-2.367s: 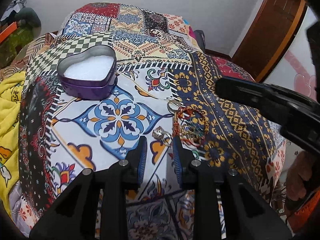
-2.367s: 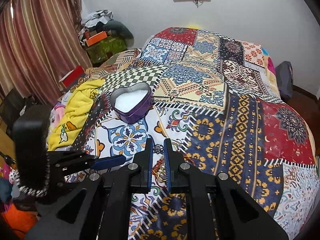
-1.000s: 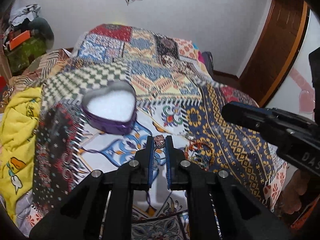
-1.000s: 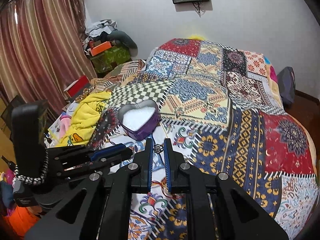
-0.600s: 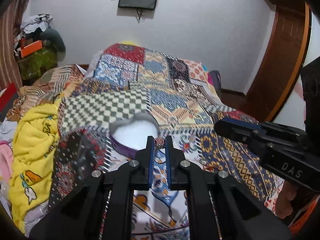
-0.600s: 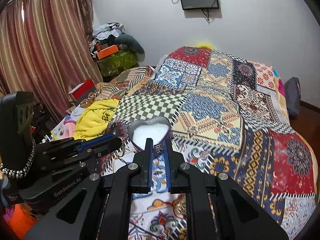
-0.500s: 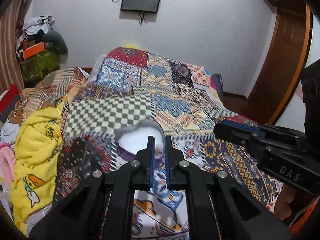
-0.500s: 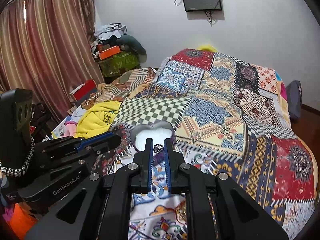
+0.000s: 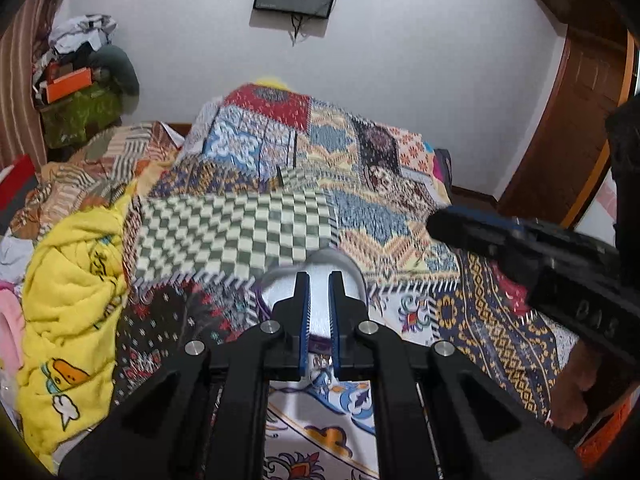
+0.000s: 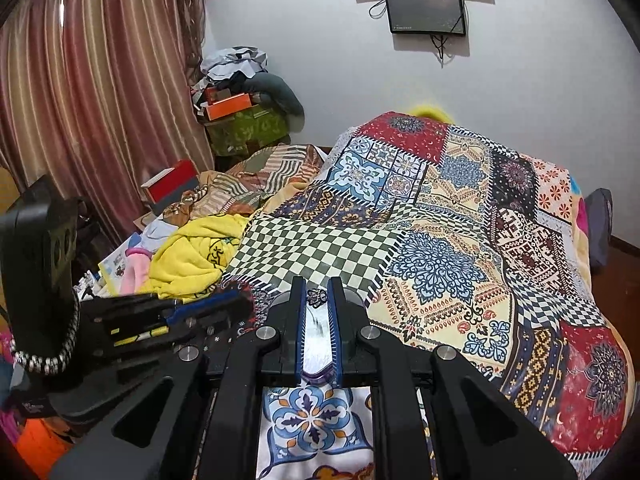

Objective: Organize jewelry

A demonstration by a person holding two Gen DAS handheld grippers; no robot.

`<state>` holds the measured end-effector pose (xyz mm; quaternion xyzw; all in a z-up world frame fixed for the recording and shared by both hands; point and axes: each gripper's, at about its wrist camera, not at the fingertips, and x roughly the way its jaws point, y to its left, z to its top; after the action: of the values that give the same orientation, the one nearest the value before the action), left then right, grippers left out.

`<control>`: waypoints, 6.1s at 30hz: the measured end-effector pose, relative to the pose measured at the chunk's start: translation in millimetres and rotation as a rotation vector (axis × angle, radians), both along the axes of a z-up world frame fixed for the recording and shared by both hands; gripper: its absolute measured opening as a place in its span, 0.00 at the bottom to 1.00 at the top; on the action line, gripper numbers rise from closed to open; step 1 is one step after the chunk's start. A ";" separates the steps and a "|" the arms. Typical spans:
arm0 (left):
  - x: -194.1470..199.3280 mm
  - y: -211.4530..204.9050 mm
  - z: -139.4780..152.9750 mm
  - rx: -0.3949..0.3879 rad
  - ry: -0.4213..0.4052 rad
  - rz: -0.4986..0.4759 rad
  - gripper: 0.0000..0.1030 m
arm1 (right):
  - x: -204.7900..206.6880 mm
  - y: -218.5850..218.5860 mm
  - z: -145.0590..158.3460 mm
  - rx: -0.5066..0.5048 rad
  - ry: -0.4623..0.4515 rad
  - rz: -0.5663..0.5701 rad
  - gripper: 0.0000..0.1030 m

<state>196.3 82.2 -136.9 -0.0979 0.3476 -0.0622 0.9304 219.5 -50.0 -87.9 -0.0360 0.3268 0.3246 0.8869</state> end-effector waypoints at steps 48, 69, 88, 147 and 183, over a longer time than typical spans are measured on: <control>15.5 3.7 -21.2 0.053 0.020 -0.006 0.12 | 47.8 25.5 -36.6 -0.037 0.132 0.055 0.09; 44.1 3.1 -35.3 0.020 0.064 -0.013 0.12 | 63.6 14.2 -46.4 -0.013 0.217 0.072 0.33; -1.0 -8.1 -6.1 0.039 0.062 0.006 0.39 | 12.2 -60.2 -18.8 -0.089 0.118 -0.078 0.33; -33.2 -82.9 -24.8 -0.038 0.115 -0.147 0.06 | -44.0 -136.1 -93.1 -0.071 0.326 -0.149 0.33; -61.0 -3.8 -86.7 -0.048 0.219 0.029 0.06 | -42.0 -19.9 -117.9 -0.196 0.320 0.073 0.33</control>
<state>135.2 78.4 -223.6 -0.1312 0.4443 -0.0461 0.8850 177.5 -69.9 -205.8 -0.0818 0.4921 0.3246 0.8036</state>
